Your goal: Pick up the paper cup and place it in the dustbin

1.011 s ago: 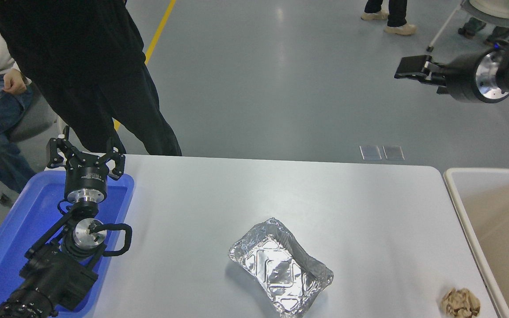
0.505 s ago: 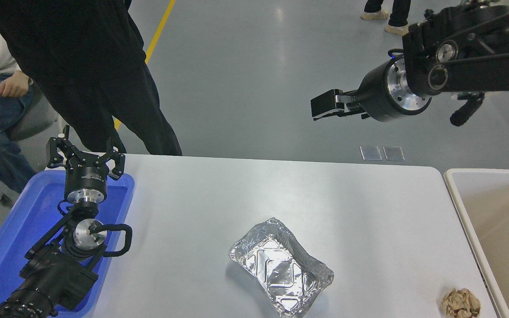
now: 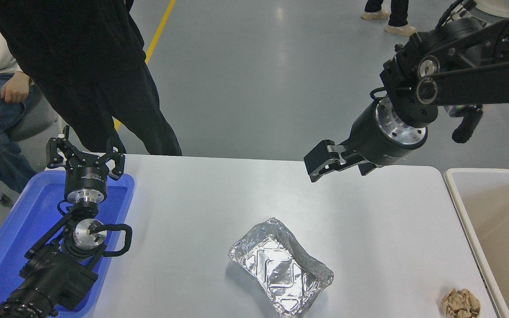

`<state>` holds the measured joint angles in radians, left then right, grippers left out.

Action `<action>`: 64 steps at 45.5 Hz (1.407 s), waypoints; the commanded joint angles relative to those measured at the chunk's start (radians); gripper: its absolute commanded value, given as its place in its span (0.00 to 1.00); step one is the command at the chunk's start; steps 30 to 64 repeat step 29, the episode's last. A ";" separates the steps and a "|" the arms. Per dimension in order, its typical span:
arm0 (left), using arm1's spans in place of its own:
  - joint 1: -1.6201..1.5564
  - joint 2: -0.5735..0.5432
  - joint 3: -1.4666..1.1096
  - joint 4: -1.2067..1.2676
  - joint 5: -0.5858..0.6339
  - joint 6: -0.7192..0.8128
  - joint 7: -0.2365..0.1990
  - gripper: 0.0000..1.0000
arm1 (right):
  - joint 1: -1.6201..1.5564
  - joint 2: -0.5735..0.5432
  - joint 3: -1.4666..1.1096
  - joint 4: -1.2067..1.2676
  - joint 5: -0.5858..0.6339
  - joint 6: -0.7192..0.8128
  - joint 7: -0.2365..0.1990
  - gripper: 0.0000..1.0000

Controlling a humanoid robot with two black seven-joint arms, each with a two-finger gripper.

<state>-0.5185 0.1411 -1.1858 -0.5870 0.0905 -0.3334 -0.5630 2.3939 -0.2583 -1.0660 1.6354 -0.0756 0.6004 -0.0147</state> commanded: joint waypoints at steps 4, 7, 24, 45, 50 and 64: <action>0.000 0.000 0.000 -0.001 0.000 -0.001 0.000 0.99 | 0.011 -0.055 -0.041 0.008 0.063 0.113 -0.001 1.00; 0.000 0.000 0.000 -0.001 0.000 0.001 0.000 0.99 | 0.013 -0.058 -0.063 0.008 0.063 0.118 -0.001 1.00; 0.000 0.000 0.000 -0.001 0.000 -0.001 0.000 0.99 | 0.017 -0.045 -0.065 0.001 0.073 0.124 0.001 1.00; 0.000 0.000 0.000 0.001 0.000 -0.001 0.000 0.99 | 0.022 -0.047 -0.060 0.000 0.077 0.127 0.002 1.00; 0.000 0.000 0.000 0.001 0.000 -0.001 0.000 0.99 | 0.022 -0.047 -0.060 0.000 0.077 0.127 0.002 1.00; 0.000 0.000 0.000 0.001 0.000 -0.001 0.000 0.99 | 0.022 -0.047 -0.060 0.000 0.077 0.127 0.002 1.00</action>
